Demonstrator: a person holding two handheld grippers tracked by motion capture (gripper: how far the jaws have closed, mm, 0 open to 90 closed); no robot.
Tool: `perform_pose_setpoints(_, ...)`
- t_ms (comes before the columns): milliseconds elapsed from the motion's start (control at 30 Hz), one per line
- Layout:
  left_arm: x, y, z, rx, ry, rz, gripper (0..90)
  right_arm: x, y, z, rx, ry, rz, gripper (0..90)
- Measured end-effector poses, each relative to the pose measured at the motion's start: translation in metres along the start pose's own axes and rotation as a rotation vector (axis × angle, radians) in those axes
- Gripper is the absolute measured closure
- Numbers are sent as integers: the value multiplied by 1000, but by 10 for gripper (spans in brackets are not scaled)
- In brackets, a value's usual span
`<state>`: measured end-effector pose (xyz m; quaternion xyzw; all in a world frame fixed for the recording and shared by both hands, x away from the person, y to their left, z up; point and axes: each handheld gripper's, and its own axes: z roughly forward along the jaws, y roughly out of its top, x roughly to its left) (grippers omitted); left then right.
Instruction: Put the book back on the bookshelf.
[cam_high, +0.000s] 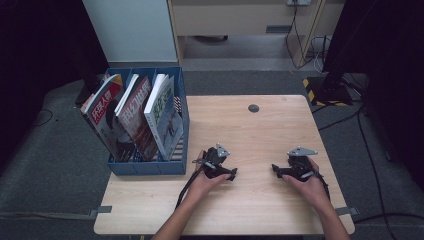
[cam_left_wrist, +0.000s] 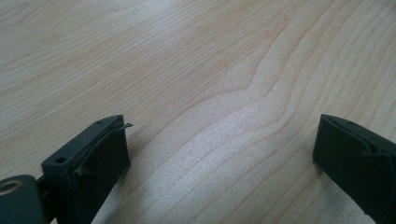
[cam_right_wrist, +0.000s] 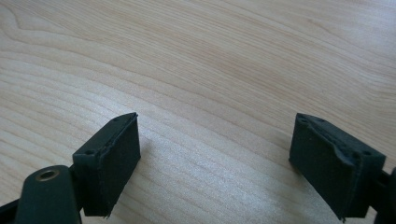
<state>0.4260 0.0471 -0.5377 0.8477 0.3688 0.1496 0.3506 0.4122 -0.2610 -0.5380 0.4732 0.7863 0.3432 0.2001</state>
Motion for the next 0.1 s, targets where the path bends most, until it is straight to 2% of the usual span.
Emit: perform_pose_setpoints(100, 0, 0, 0, 0, 0, 0, 24, 0, 0, 0, -1, -1, -1, 164)
